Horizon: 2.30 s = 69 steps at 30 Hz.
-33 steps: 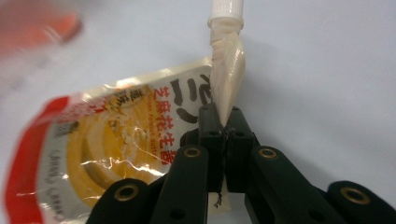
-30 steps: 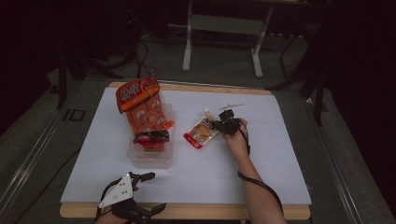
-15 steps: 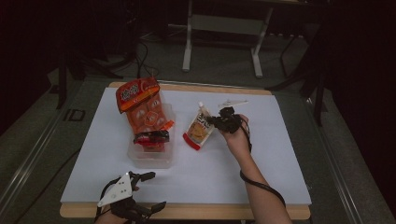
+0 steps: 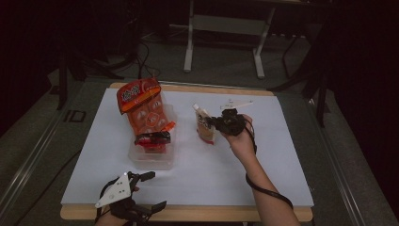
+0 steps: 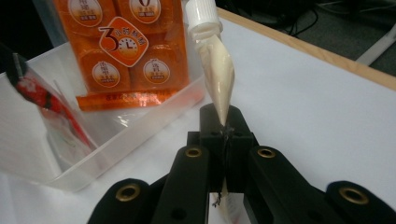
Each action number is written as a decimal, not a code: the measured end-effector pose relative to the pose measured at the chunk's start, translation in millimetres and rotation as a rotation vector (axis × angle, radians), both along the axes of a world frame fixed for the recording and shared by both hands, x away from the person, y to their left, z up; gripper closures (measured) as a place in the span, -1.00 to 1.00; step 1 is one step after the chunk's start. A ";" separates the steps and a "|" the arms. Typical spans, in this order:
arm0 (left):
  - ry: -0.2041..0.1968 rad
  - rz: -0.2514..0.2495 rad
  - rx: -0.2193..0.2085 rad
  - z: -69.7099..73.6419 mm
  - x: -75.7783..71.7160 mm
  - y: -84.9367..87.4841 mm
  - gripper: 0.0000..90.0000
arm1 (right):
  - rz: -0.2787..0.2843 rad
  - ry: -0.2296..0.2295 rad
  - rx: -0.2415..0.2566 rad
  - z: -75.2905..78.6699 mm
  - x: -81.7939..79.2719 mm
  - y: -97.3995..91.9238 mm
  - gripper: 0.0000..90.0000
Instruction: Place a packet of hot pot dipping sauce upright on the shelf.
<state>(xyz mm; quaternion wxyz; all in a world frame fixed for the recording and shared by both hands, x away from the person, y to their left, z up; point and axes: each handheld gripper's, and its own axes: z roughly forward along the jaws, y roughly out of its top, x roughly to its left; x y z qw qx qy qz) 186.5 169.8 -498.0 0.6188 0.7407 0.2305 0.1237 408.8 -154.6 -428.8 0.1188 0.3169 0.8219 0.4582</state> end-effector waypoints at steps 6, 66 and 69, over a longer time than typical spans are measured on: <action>-0.001 0.018 0.018 8.3 4.0 2.6 -0.89 | 0.029 -0.022 0.009 13.4 -13.5 -7.7 0.99; -0.012 -0.279 0.045 83.2 52.9 -50.3 0.24 | 0.510 -0.065 0.106 64.3 -164.7 -2.0 0.99; -0.012 -0.303 0.058 83.7 53.8 -52.4 0.44 | 0.513 -0.066 0.098 63.4 -165.2 -0.5 0.99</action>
